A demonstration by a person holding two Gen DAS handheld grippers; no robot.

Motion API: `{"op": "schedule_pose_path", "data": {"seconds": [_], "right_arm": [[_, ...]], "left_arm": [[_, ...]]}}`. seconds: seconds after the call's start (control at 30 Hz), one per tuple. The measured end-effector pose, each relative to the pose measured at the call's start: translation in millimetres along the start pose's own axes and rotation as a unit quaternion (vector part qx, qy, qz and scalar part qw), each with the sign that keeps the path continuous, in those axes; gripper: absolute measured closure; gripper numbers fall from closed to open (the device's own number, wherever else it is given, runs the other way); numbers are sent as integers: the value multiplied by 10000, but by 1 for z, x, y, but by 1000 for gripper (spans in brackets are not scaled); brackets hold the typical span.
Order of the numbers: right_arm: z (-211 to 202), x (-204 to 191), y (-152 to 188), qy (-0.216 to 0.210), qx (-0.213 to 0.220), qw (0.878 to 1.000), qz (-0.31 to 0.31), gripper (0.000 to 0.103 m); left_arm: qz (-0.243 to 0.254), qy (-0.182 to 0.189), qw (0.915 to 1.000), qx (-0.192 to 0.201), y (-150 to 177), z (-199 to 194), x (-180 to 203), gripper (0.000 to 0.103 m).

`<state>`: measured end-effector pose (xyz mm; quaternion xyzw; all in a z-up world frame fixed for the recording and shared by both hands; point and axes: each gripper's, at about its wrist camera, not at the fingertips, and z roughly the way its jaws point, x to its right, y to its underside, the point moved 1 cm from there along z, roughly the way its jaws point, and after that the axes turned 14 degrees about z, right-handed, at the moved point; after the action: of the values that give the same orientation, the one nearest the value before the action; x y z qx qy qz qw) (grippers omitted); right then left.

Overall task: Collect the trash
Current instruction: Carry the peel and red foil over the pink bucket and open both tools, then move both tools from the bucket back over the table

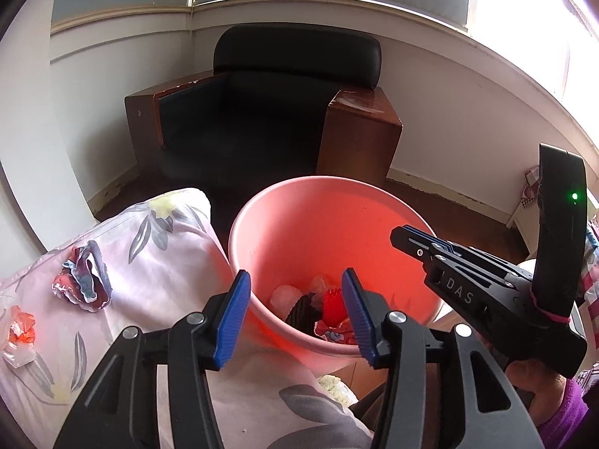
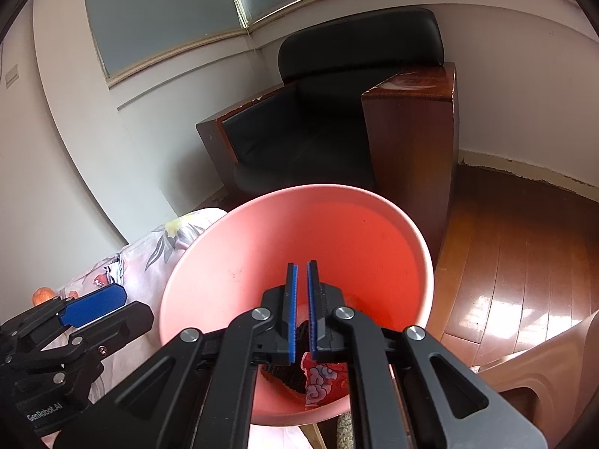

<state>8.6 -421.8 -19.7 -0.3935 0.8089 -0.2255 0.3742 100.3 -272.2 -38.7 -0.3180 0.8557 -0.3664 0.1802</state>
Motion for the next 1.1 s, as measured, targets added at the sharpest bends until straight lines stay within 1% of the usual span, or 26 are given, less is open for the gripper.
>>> {"op": "schedule_pose_path", "data": {"seconds": [0.33,0.43,0.5,0.83,1.1], "right_arm": [[-19,-13,2,-39,90,9998,-169,97],[-24,-20,3,-69,98,9996,-238,97],[-27,-26,5,-107,101,9994,-299,97],[-42,-60,18,-271,80,9973,-682,97],[-48,-82,27,-424,-27,9952,-879,97]], "left_arm": [[-178,-105,9997,144,15,-36,-12,53],[-243,-148,9994,187,22,-49,-18,50],[-279,-186,9992,226,26,-57,-22,48],[-450,-361,9976,376,49,-95,-41,47],[-676,-574,9952,418,76,-120,-63,46]]}}
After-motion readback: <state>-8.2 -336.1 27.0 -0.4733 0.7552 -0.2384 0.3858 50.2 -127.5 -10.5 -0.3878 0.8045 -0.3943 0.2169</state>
